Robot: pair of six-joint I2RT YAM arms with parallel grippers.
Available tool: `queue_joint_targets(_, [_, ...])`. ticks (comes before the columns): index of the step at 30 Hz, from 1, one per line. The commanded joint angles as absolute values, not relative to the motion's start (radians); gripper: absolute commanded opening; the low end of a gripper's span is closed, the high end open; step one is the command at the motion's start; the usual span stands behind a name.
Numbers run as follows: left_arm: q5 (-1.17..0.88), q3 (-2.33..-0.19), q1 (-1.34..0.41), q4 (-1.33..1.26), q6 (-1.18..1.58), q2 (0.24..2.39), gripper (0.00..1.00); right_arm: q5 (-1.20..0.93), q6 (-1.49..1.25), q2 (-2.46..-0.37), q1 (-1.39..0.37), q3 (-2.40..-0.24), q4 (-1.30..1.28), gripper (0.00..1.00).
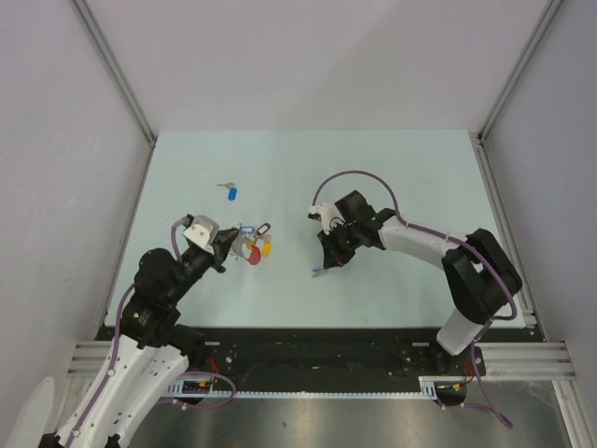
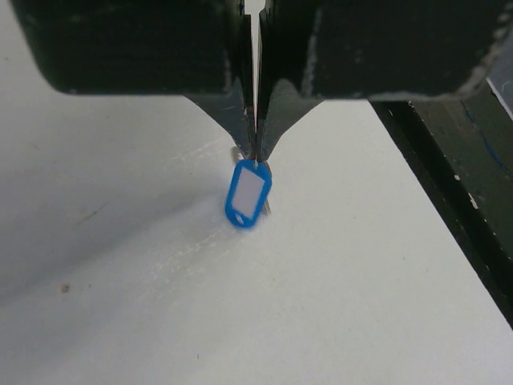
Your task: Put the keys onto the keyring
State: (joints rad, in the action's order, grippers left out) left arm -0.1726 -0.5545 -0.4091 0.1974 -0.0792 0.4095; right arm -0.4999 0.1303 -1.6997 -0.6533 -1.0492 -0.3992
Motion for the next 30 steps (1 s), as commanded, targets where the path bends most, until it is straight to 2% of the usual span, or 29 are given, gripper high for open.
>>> queue_joint_targets(1, [-0.277, -0.565, -0.405, 0.135, -0.091, 0.410, 0.00, -0.370, 0.153, -1.557, -0.687, -1.039, -0.374, 0.00])
queue_joint_targets(12, [-0.454, -0.577, -0.440, 0.094, -0.106, 0.442, 0.00, -0.268, 0.135, -1.139, -0.709, -0.776, -0.029, 0.00])
queue_joint_targets(22, [-0.728, -0.681, -0.440, 0.089, -0.201, 0.667, 0.01, -0.405, 0.245, -0.964, -0.703, -0.756, 0.030, 0.00])
queue_joint_targets(30, [-0.977, -0.730, -0.446, -0.022, -0.254, 0.811, 0.00, -0.498, 0.348, -0.942, -0.733, -0.758, 0.132, 0.00])
